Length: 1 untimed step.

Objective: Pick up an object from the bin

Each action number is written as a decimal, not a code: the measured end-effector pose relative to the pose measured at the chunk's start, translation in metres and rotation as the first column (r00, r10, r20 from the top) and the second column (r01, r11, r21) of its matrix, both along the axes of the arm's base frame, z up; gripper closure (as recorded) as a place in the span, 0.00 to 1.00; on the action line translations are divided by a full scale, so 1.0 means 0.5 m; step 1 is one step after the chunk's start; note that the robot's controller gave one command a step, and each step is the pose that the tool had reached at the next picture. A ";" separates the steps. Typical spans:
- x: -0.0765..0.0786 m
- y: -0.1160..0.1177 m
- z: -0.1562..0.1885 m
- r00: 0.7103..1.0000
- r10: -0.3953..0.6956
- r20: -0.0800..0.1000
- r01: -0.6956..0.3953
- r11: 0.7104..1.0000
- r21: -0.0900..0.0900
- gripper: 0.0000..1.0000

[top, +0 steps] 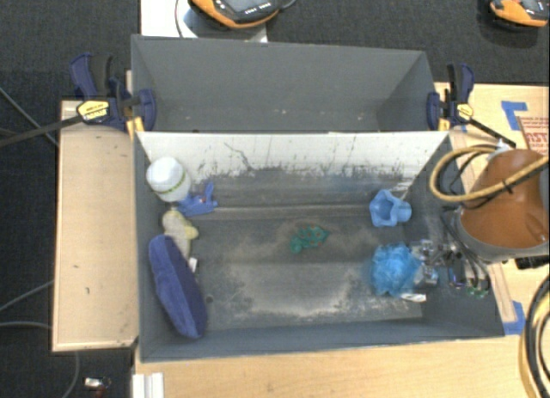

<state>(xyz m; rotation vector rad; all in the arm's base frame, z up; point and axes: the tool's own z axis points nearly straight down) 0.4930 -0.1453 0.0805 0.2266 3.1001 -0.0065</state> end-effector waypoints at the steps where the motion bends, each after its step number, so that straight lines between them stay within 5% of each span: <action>1: 0.004 -0.003 -0.013 1.000 -0.017 0.002 0.017 1.000 0.001 1.00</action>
Offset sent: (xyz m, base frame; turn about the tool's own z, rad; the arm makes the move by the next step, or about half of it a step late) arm 0.0009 -0.0002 -0.0105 0.0201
